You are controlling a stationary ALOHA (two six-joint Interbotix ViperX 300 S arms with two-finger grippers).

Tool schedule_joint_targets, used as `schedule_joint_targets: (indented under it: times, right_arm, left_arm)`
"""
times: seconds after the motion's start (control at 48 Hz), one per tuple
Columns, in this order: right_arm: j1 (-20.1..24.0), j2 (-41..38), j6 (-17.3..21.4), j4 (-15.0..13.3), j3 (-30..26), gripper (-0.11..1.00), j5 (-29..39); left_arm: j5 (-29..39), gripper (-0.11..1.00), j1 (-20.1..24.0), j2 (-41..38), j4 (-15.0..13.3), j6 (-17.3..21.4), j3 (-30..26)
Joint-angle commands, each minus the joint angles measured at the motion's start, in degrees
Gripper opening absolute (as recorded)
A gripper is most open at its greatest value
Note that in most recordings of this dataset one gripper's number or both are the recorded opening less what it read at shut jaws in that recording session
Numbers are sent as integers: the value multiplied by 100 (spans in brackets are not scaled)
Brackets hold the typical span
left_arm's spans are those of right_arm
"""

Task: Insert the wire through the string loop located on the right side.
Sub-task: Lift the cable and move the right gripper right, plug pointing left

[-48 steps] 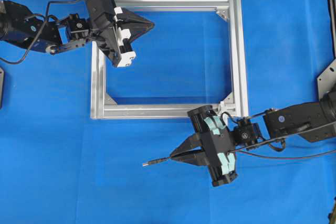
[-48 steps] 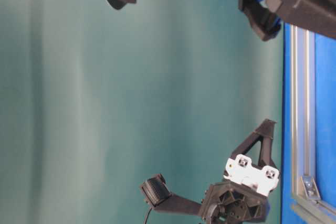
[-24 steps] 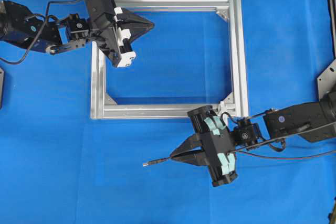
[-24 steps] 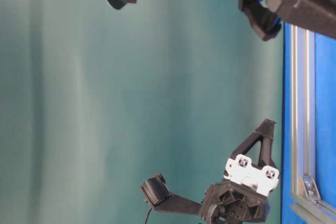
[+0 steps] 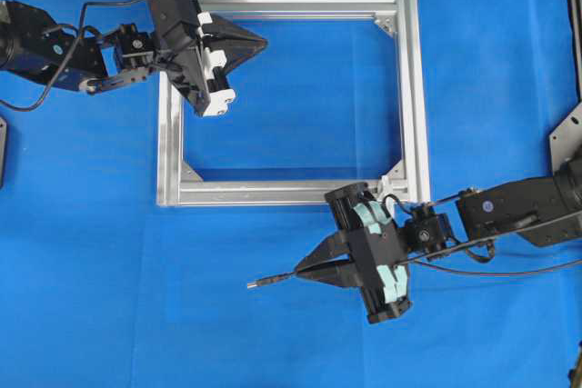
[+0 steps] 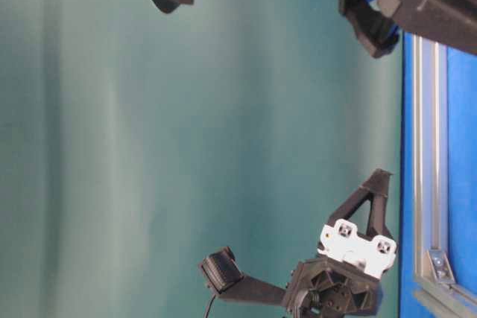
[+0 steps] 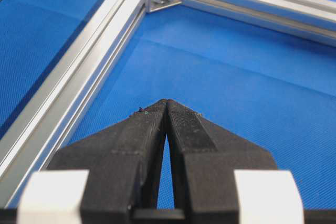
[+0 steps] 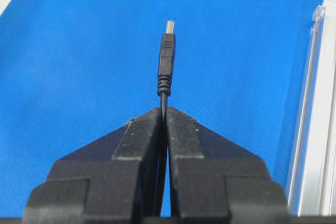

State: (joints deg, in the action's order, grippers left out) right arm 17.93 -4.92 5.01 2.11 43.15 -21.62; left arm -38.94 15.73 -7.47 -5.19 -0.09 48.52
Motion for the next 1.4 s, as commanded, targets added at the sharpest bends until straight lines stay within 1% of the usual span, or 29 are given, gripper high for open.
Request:
schedule_joint_targets:
  times: [0.0,0.437,0.604,0.708,0.895,1.0,1.145,1.249,1.374]
  right_arm:
    - [18,141,9,0,-97,-4,-26]
    - [35,158,9,9,-70,-4,-9]
    - [62,325,44,26,202,-4,-35]
    - [97,519,114,44,466,-4,-35]
    - [149,1072,308,62,1151,-4,0]
    - [167,1547,448,62,1652,-4,0]
    - [185,2250,545,62,2303,-4,88]
    - [185,2874,571,62,2681,-4,439]
    - [176,3454,580,62,2944,-4,984]
  left_arm:
    - [-26,0,9,185,26,9,-44]
    - [-26,0,18,193,26,9,-53]
    - [-26,0,26,193,18,9,-44]
    - [-26,0,26,193,18,9,-44]
    - [-26,0,26,193,18,9,-53]
    - [-26,0,26,193,18,9,-53]
    - [-26,0,26,185,18,9,-44]
    - [-26,0,26,193,18,9,-53]
    - [-26,0,35,185,18,9,-44]
